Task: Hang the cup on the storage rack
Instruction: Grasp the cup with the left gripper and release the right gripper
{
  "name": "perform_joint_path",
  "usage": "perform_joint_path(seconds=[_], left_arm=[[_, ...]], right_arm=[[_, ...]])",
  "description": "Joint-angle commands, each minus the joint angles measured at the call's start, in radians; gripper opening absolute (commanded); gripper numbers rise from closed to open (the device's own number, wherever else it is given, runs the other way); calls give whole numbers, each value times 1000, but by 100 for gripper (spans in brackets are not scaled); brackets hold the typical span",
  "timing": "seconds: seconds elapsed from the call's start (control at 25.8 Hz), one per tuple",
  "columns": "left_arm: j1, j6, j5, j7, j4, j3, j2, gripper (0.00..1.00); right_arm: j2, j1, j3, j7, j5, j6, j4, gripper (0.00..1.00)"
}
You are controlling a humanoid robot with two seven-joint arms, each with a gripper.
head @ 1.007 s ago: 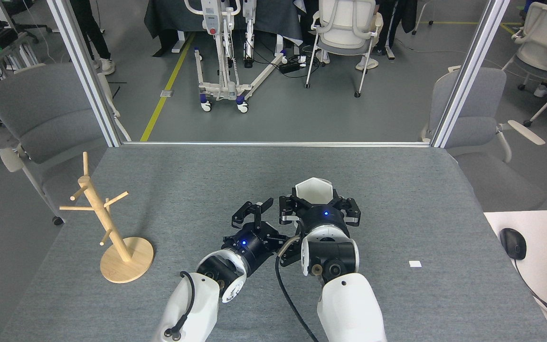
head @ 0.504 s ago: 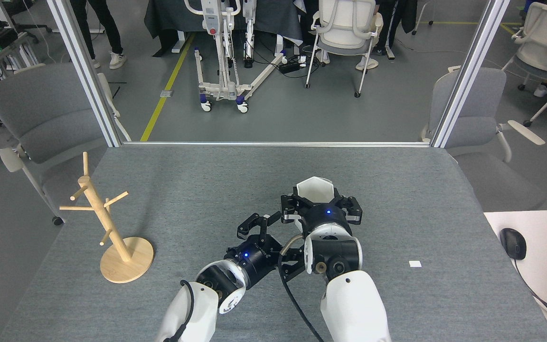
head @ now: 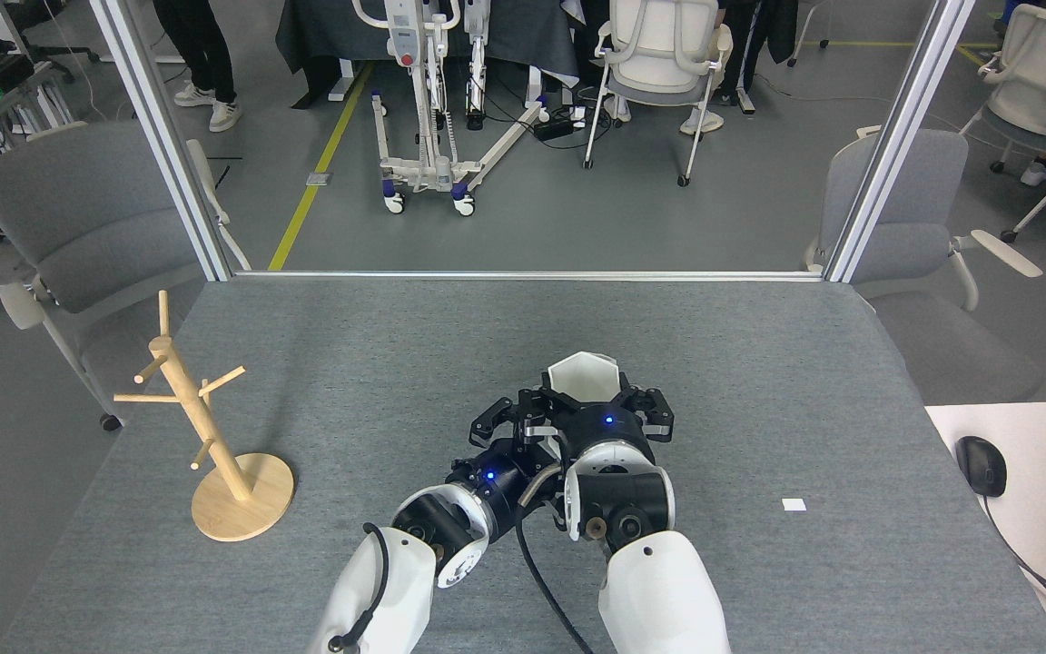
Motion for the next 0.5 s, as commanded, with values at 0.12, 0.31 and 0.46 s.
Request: perform_joint_path(seconds=[0.12,0.31,0.46], left_arm=[[-13,22,-26,-1,10,-9,-27,98],[-10,6,-27,-61,3,-12,-19,30],[-4,-40,-19,-99,0,-7,-23,0]], right_arm=[[13,8,37,2,0,-1,0,0],[16,8,68,0,0,-1,0,0],[16,8,85,0,0,-3,0,0]])
